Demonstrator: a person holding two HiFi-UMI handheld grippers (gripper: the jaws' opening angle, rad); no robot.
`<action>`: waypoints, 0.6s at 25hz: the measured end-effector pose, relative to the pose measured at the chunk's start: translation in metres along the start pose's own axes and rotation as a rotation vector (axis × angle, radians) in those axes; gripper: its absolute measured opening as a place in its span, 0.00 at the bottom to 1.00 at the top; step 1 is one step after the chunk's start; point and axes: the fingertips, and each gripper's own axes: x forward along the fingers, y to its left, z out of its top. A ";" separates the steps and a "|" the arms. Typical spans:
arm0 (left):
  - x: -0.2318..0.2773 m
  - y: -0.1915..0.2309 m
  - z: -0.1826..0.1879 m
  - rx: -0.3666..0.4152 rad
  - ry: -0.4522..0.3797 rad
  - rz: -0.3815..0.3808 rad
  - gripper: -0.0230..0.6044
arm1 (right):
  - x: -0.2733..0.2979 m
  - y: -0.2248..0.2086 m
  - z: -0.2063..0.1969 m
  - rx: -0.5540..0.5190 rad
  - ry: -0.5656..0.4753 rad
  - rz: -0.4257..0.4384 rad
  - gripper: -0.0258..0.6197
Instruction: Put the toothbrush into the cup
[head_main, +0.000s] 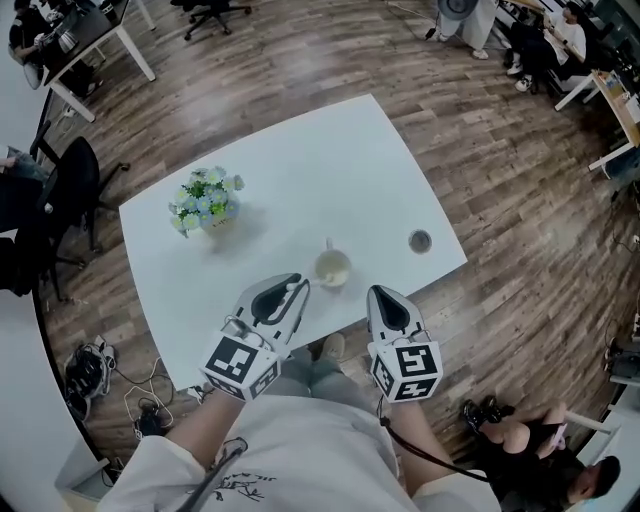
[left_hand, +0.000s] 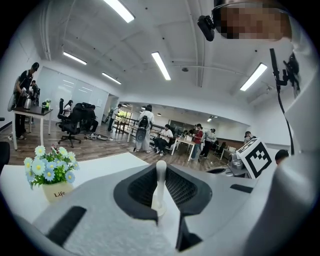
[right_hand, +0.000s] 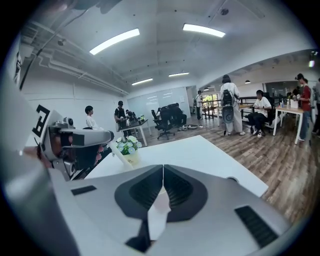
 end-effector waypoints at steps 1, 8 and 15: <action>0.003 0.003 -0.003 -0.006 0.004 0.002 0.13 | 0.002 -0.001 -0.003 0.002 0.006 -0.001 0.07; 0.020 0.019 -0.023 -0.045 0.029 0.003 0.13 | 0.016 -0.013 -0.025 0.023 0.047 -0.011 0.07; 0.038 0.025 -0.040 -0.047 0.048 -0.011 0.13 | 0.030 -0.008 -0.038 0.030 0.063 0.001 0.07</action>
